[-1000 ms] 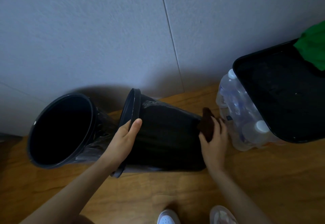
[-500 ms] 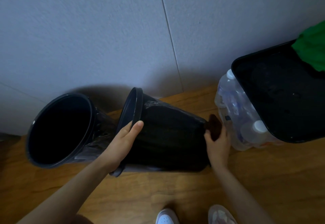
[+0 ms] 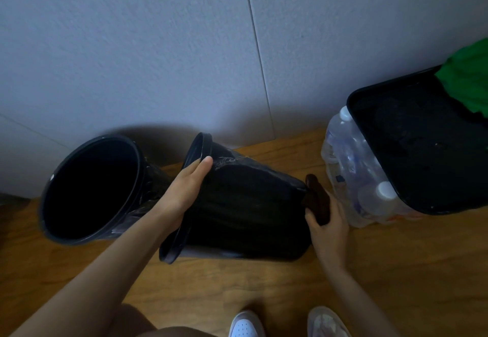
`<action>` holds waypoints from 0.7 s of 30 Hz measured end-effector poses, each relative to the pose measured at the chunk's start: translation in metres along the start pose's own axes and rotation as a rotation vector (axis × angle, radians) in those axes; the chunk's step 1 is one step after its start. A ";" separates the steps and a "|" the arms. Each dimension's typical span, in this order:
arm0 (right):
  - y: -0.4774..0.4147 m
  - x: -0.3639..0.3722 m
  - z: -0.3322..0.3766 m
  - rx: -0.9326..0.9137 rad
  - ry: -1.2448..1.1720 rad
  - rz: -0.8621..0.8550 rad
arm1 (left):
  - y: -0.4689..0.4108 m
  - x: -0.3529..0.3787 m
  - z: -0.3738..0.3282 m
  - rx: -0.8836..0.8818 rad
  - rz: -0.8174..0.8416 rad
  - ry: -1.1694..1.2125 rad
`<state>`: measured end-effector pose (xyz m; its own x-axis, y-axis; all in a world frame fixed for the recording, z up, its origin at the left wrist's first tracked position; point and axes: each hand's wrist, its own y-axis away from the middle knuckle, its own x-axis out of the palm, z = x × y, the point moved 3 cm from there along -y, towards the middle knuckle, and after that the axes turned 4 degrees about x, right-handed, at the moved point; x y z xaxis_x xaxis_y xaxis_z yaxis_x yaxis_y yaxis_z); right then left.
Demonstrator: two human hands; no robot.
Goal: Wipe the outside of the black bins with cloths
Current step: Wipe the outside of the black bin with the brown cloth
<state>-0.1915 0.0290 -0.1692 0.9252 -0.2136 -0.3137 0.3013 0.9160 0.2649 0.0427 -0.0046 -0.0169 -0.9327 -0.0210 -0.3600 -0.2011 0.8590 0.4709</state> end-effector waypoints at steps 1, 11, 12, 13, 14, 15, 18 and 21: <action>0.003 -0.002 0.006 -0.031 -0.023 -0.016 | 0.001 0.000 0.000 0.001 -0.006 0.003; 0.027 -0.004 0.078 0.342 -0.766 0.383 | 0.005 0.006 -0.005 0.011 -0.012 0.032; 0.024 -0.001 0.075 0.409 -0.778 0.442 | 0.005 0.007 -0.006 0.006 -0.010 0.037; 0.023 0.001 0.074 0.456 -0.747 0.470 | 0.005 0.008 -0.006 0.005 -0.007 0.043; 0.022 0.003 0.070 0.464 -0.689 0.492 | 0.005 0.008 -0.006 0.004 -0.007 0.047; 0.020 0.004 0.069 0.429 -0.592 0.494 | 0.004 0.009 -0.006 0.006 -0.009 0.051; 0.011 0.001 0.068 0.201 -0.298 0.413 | 0.003 0.010 -0.005 0.003 -0.014 0.048; 0.014 0.006 0.071 0.022 -0.134 0.290 | 0.002 0.012 -0.003 -0.030 -0.027 0.083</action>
<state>-0.1652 0.0160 -0.1029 0.9950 0.0113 -0.0997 0.0240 0.9381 0.3455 0.0305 -0.0044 -0.0175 -0.9482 -0.0867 -0.3057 -0.2338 0.8419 0.4863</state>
